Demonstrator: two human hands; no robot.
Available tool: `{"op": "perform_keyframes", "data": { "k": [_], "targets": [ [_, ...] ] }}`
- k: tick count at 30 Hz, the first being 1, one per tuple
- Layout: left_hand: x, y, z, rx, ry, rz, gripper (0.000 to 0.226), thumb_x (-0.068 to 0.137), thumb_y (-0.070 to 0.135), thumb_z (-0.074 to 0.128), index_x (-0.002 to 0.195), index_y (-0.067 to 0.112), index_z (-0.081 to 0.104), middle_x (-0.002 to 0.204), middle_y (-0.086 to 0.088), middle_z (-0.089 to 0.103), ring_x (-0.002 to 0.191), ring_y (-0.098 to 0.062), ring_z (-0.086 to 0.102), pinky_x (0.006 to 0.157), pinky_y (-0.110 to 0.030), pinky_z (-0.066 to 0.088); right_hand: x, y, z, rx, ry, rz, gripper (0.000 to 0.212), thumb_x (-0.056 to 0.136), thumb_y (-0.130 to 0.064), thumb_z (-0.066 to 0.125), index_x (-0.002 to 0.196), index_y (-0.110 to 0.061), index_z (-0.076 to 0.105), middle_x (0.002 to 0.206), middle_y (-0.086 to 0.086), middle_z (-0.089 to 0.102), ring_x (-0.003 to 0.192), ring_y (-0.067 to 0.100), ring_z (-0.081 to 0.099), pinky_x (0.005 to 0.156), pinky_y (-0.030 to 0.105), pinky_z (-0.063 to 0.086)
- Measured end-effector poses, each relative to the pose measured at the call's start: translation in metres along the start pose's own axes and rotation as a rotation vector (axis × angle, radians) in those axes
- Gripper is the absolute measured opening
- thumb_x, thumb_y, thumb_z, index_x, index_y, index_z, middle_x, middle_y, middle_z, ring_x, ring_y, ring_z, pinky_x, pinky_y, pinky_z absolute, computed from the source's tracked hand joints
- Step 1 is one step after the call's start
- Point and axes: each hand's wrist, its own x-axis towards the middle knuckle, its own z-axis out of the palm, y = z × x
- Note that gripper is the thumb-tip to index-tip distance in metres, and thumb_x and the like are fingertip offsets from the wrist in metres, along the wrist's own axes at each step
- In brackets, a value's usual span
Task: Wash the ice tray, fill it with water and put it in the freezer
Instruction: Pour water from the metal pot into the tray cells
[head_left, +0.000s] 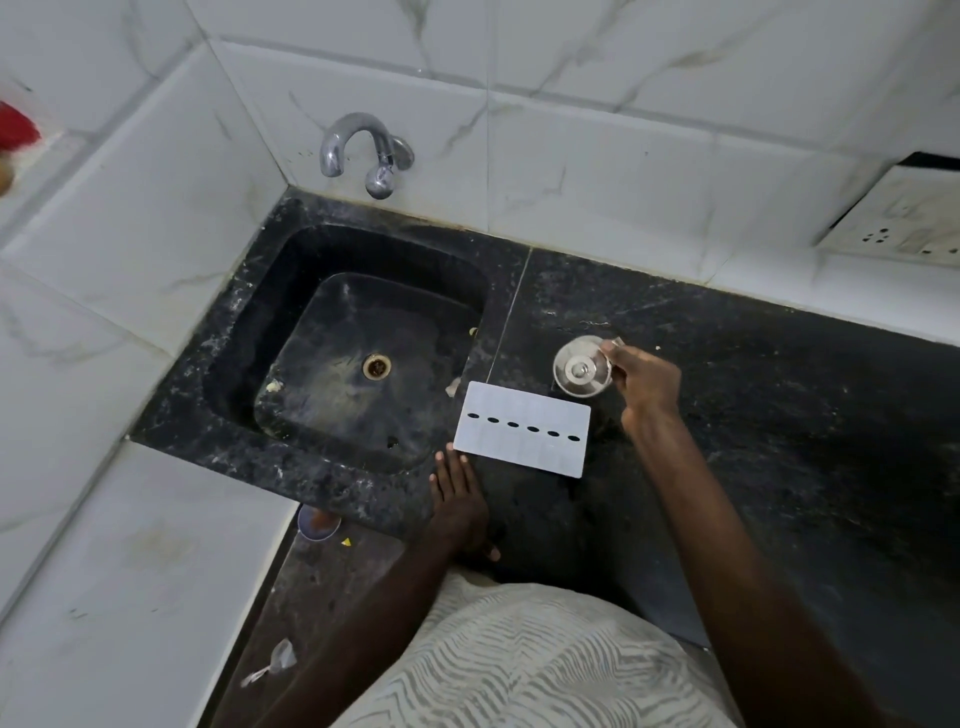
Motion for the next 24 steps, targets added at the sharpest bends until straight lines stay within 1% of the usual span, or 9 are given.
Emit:
{"op": "perform_keyframes", "data": {
  "k": [3, 6, 8, 9, 12, 15, 18, 20, 24],
  "targets": [
    [0.001, 0.001, 0.000, 0.005, -0.010, 0.003, 0.168, 0.061, 0.058, 0.094, 0.151, -0.015, -0.027, 0.152, -0.041, -0.040, 0.144, -0.058, -0.035, 0.123, -0.065, -0.008, -0.001, 0.010, -0.029, -0.055, 0.032, -0.055, 0.016, 0.074, -0.002, 0.088, 0.086, -0.002, 0.077, 0.095, 0.014, 0.077, 0.077, 0.023, 0.067, 0.074, 0.038, 0.057],
    [0.002, 0.002, -0.001, 0.015, -0.016, -0.010, 0.169, 0.059, 0.059, 0.095, 0.151, -0.014, -0.027, 0.152, -0.041, -0.040, 0.144, -0.057, -0.035, 0.124, -0.065, -0.008, -0.003, 0.020, -0.049, -0.141, 0.041, -0.110, 0.019, 0.073, -0.006, 0.090, 0.088, -0.001, 0.078, 0.086, 0.011, 0.077, 0.070, 0.020, 0.066, 0.071, 0.037, 0.054],
    [0.001, 0.004, -0.001, 0.014, -0.014, -0.024, 0.169, 0.059, 0.058, 0.095, 0.151, -0.014, -0.027, 0.153, -0.040, -0.039, 0.145, -0.056, -0.035, 0.124, -0.064, -0.008, -0.010, 0.023, -0.055, -0.189, 0.001, -0.150, 0.010, 0.077, -0.007, 0.087, 0.081, -0.006, 0.078, 0.078, 0.008, 0.075, 0.065, 0.016, 0.065, 0.070, 0.033, 0.053],
    [0.002, 0.004, 0.000, 0.011, -0.010, -0.028, 0.169, 0.059, 0.058, 0.095, 0.151, -0.014, -0.027, 0.154, -0.040, -0.039, 0.145, -0.056, -0.034, 0.123, -0.064, -0.008, -0.013, 0.026, -0.057, -0.205, -0.028, -0.171, 0.008, 0.079, -0.007, 0.086, 0.079, -0.008, 0.078, 0.078, 0.009, 0.076, 0.066, 0.017, 0.065, 0.070, 0.032, 0.053],
    [0.004, 0.002, 0.003, 0.017, 0.008, -0.020, 0.170, 0.058, 0.064, 0.093, 0.152, -0.015, -0.024, 0.154, -0.041, -0.038, 0.145, -0.057, -0.033, 0.123, -0.064, -0.008, -0.018, 0.030, -0.062, -0.251, -0.101, -0.202, 0.010, 0.080, -0.011, 0.086, 0.086, -0.006, 0.081, 0.086, 0.013, 0.079, 0.075, 0.020, 0.070, 0.076, 0.036, 0.056],
    [0.004, 0.001, 0.003, 0.018, 0.007, -0.018, 0.169, 0.059, 0.063, 0.093, 0.152, -0.014, -0.026, 0.154, -0.040, -0.038, 0.145, -0.056, -0.034, 0.123, -0.064, -0.009, -0.018, 0.035, -0.061, -0.287, -0.127, -0.226, 0.013, 0.078, -0.015, 0.088, 0.090, -0.014, 0.083, 0.087, 0.005, 0.081, 0.079, 0.019, 0.074, 0.080, 0.036, 0.059],
    [0.001, 0.001, 0.002, 0.011, 0.013, -0.017, 0.169, 0.059, 0.061, 0.094, 0.152, -0.013, -0.026, 0.155, -0.039, -0.037, 0.146, -0.055, -0.034, 0.123, -0.063, -0.008, -0.023, 0.038, -0.059, -0.294, -0.143, -0.290, 0.016, 0.079, -0.010, 0.087, 0.091, -0.019, 0.083, 0.087, -0.001, 0.080, 0.081, 0.015, 0.075, 0.079, 0.031, 0.059],
    [0.001, 0.001, 0.002, 0.010, 0.010, -0.014, 0.169, 0.059, 0.062, 0.093, 0.152, -0.013, -0.026, 0.155, -0.040, -0.037, 0.146, -0.055, -0.034, 0.123, -0.063, -0.008, -0.026, 0.039, -0.057, -0.290, -0.145, -0.311, 0.017, 0.079, -0.009, 0.086, 0.093, -0.018, 0.082, 0.089, -0.001, 0.080, 0.083, 0.016, 0.075, 0.079, 0.030, 0.059],
    [0.000, 0.000, 0.000, 0.023, 0.003, -0.009, 0.168, 0.061, 0.062, 0.092, 0.152, -0.013, -0.026, 0.155, -0.040, -0.038, 0.146, -0.055, -0.034, 0.123, -0.063, -0.008, -0.029, 0.042, -0.057, -0.271, -0.161, -0.345, 0.022, 0.079, -0.002, 0.085, 0.099, -0.007, 0.081, 0.093, 0.000, 0.079, 0.088, 0.020, 0.076, 0.082, 0.031, 0.060]
  ]
}}
